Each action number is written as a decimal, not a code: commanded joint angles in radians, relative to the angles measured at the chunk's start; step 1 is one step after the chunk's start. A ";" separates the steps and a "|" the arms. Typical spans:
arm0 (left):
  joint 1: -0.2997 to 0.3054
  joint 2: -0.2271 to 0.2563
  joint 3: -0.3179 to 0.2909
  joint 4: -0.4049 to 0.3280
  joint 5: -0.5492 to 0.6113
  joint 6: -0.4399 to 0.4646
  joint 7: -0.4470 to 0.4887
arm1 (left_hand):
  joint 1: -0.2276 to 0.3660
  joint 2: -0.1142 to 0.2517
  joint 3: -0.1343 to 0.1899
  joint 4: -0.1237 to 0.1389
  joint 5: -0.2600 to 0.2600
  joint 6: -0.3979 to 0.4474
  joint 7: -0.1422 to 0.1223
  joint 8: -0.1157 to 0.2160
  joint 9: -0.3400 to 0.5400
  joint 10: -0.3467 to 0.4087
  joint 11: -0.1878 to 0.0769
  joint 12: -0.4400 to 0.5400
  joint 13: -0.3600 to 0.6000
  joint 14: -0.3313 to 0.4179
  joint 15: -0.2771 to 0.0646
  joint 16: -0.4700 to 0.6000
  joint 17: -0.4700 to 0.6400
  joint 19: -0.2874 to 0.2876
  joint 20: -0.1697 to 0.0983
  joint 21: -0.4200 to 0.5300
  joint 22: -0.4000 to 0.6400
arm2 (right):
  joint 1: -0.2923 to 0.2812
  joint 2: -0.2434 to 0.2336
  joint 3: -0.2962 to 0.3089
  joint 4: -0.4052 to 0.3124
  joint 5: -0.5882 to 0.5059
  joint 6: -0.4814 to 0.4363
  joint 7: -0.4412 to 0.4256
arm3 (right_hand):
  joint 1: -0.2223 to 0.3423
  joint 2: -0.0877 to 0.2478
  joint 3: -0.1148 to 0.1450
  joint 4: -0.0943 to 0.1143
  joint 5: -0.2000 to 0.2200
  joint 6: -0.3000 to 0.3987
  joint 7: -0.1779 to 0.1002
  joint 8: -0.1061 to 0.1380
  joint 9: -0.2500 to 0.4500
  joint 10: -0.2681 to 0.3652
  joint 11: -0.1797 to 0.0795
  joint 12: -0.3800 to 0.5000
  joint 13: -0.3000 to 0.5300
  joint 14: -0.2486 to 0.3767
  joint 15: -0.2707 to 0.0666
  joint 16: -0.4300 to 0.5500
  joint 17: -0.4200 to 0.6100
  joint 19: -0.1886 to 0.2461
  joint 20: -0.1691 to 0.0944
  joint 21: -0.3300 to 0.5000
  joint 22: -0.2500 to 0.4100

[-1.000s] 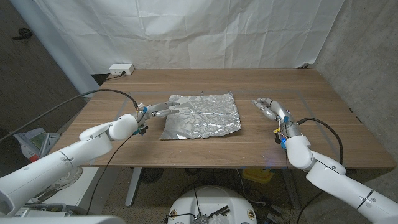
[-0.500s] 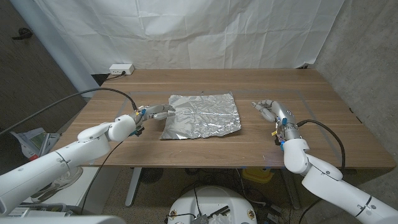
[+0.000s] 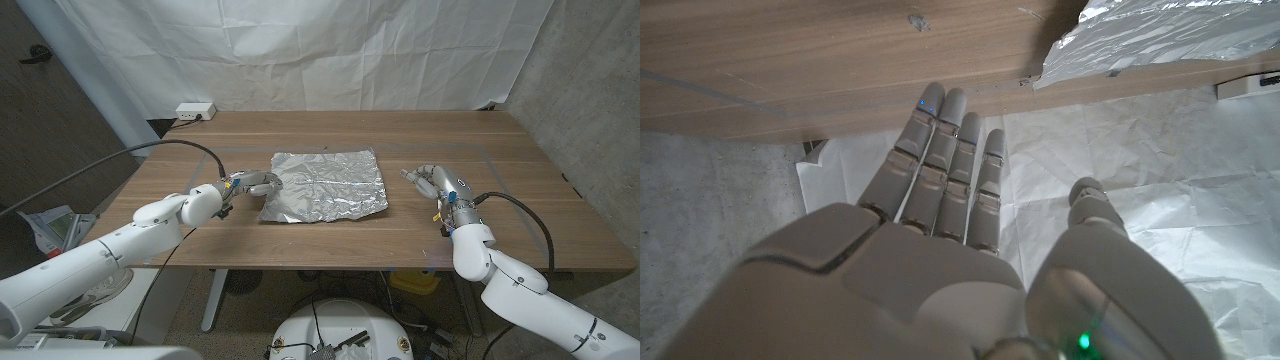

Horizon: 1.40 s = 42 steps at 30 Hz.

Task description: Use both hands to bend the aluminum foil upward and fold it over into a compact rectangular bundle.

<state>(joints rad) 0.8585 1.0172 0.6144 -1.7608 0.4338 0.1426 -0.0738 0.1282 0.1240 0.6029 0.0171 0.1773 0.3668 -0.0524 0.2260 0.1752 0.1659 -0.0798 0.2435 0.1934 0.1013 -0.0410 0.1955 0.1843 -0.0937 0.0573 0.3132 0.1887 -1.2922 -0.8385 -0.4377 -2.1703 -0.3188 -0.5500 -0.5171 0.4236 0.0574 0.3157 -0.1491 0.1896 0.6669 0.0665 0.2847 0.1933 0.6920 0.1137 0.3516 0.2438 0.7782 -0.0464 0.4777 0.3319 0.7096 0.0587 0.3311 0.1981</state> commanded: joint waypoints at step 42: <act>-0.058 -0.045 0.043 0.072 0.045 -0.033 -0.047 | -0.043 0.006 0.000 0.052 0.006 0.005 -0.008 -0.031 0.004 0.017 0.005 -0.014 0.002 -0.006 -0.047 -0.004 0.000 -0.019 -0.011 -0.015 0.004 | 0.234 -0.107 -0.128 -0.182 0.319 -0.337 0.366 | 0.010 -0.007 -0.086 0.033 0.000 0.181 0.014 0.003 0.029 0.222 0.008 0.132 0.112 0.128 -0.036 0.384 0.402 0.067 0.022 0.079 0.042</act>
<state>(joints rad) 0.8131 0.9803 0.6506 -1.7122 0.4839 0.1270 -0.1194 0.0943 0.1055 0.6031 0.0611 0.1776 0.3762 -0.0606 0.1984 0.1744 0.1798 -0.0769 0.2357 0.1931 0.0978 -0.0374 0.1923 0.1825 -0.1062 0.0483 0.2983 0.1885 -1.0513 -0.9446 -0.6309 -2.3793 -0.1626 -0.9762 -0.1569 0.4359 0.0482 0.2316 -0.1199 0.1896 0.8365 0.0824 0.2916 0.2229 0.8950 0.0963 0.4787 0.3511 0.9054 -0.0852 0.8513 0.7230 0.7749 0.0785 0.4033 0.2351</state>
